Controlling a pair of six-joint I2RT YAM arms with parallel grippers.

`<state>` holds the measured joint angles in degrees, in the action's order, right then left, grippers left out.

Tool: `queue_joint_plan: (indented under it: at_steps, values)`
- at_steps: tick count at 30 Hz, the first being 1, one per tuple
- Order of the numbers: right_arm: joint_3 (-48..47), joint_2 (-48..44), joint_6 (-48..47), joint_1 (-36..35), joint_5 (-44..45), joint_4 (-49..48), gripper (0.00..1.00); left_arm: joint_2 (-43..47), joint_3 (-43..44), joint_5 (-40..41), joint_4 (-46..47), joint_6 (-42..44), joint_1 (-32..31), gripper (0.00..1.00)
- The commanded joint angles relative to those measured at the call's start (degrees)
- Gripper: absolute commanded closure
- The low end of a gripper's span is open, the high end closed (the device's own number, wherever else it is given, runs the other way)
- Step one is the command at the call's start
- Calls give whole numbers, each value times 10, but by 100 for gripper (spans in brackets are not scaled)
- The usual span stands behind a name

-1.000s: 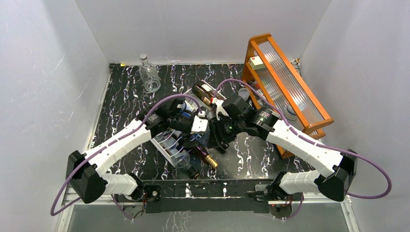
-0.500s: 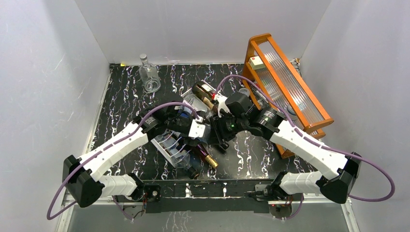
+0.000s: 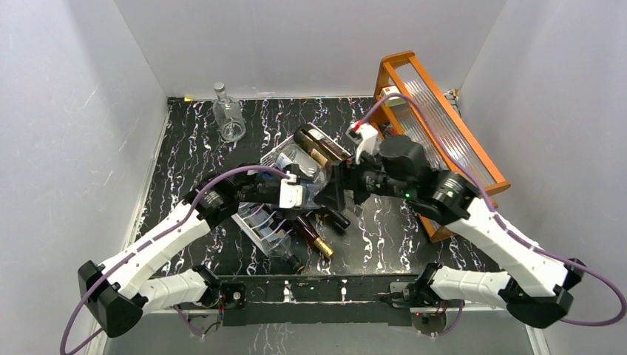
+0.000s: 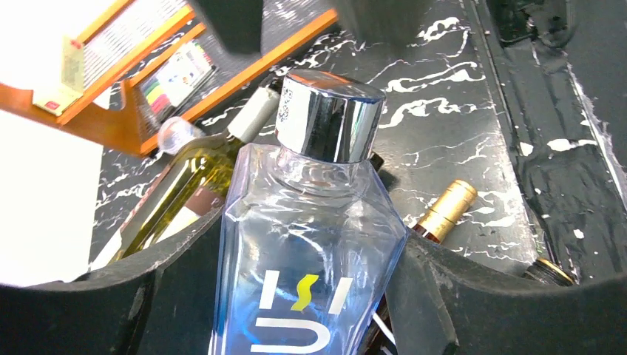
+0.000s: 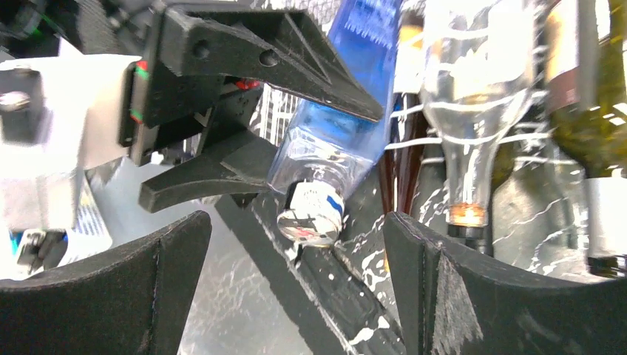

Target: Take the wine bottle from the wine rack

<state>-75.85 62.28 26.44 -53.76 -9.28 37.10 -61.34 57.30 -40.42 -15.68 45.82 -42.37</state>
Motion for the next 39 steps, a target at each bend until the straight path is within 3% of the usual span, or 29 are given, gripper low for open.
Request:
queue_joint_plan:
  at_steps: [1,7,14,15,17,25,30,39]
  values:
    - [-36,-61,-3,-2,110,-46,2,41,7,10,43,-78,2,74]
    - [-10,-144,-6,-2,197,-92,2,71,15,81,88,-162,2,80]
    - [4,-162,-26,-2,208,-101,2,51,79,226,60,-262,2,79]
    - [4,-161,-29,-2,205,-102,2,53,83,246,66,-275,2,82]
    - [5,-155,-41,-2,202,-105,2,58,92,286,77,-308,2,100]
    - [44,-147,-80,-2,203,-132,2,47,149,370,71,-375,2,100]
    - [47,-144,-114,-2,224,-128,2,26,200,475,56,-418,2,100]
    - [55,-153,-150,-2,252,-127,2,-34,276,634,63,-381,2,100]
